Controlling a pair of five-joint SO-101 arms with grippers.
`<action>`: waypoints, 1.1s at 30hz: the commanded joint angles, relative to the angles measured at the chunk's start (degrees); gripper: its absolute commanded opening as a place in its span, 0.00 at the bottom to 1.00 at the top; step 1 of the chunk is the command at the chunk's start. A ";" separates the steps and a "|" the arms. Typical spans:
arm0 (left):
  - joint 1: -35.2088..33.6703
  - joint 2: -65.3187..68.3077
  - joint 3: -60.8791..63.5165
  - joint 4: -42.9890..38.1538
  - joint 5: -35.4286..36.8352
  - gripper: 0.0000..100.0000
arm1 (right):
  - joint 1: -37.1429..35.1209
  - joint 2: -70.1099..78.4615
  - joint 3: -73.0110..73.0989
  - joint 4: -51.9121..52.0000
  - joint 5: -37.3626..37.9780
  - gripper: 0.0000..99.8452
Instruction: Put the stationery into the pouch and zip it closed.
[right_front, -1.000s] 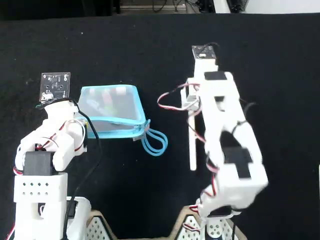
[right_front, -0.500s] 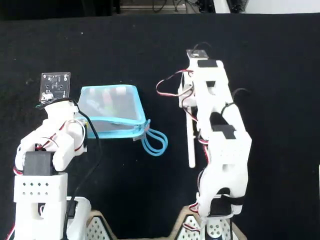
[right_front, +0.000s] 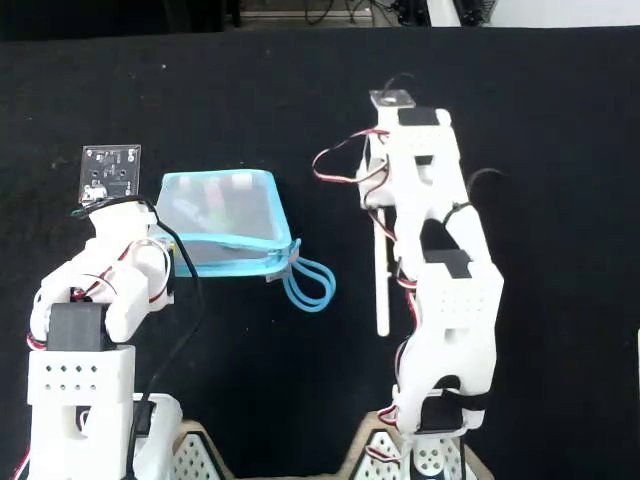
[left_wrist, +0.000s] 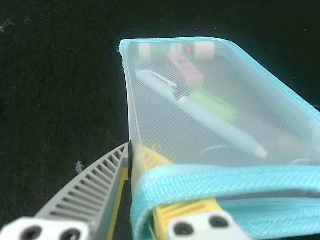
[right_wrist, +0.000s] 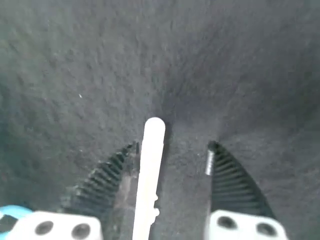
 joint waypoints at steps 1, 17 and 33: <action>-0.57 0.00 -0.22 -1.14 -0.35 0.03 | 0.09 -0.31 -5.14 1.23 0.44 0.16; -0.57 0.00 -0.22 -1.14 -0.35 0.03 | -1.67 9.01 -15.43 8.00 0.44 0.15; -0.57 0.00 -0.22 -1.14 -0.35 0.03 | -1.67 17.27 -30.99 15.12 0.44 0.15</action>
